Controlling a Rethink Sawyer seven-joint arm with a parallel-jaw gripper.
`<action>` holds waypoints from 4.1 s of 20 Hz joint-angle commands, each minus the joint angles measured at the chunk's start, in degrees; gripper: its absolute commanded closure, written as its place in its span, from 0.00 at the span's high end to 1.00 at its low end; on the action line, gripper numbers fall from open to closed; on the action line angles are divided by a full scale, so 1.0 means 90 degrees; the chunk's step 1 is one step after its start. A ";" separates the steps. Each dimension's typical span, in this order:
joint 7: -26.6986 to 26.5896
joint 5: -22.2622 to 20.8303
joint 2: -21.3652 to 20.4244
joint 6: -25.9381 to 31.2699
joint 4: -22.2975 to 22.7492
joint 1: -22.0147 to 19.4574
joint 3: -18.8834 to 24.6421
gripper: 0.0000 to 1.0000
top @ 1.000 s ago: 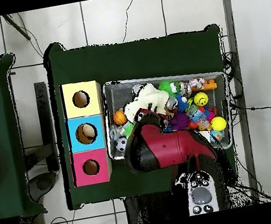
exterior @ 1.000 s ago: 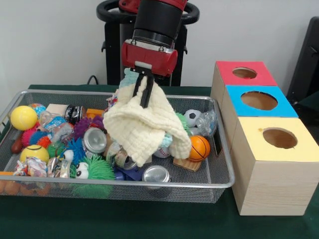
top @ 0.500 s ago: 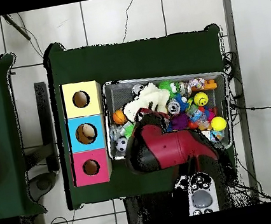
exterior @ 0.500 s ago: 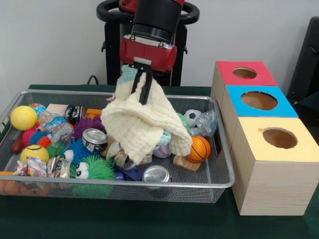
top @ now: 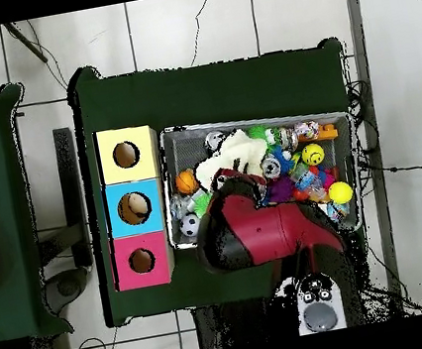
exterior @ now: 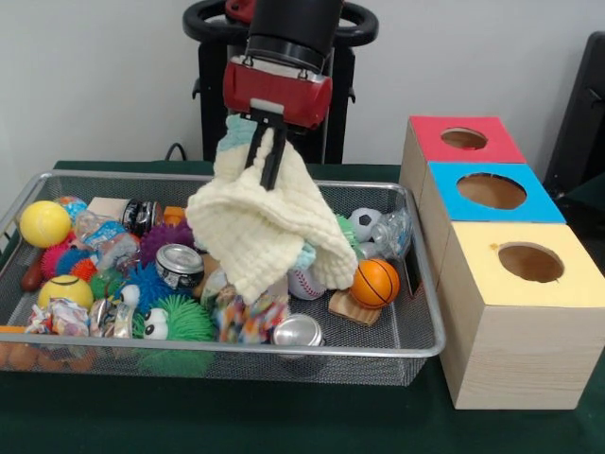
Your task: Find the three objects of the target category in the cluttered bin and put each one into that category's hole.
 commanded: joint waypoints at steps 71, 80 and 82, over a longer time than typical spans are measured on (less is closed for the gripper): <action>-0.0758 -0.0343 -0.1370 0.0946 0.1269 -0.1705 0.1907 0.00; -0.0785 -0.0466 -0.1406 0.0896 0.1172 -0.1605 0.1750 0.00; -0.0839 -0.0573 -0.1369 0.1032 0.1001 -0.1507 0.1589 0.00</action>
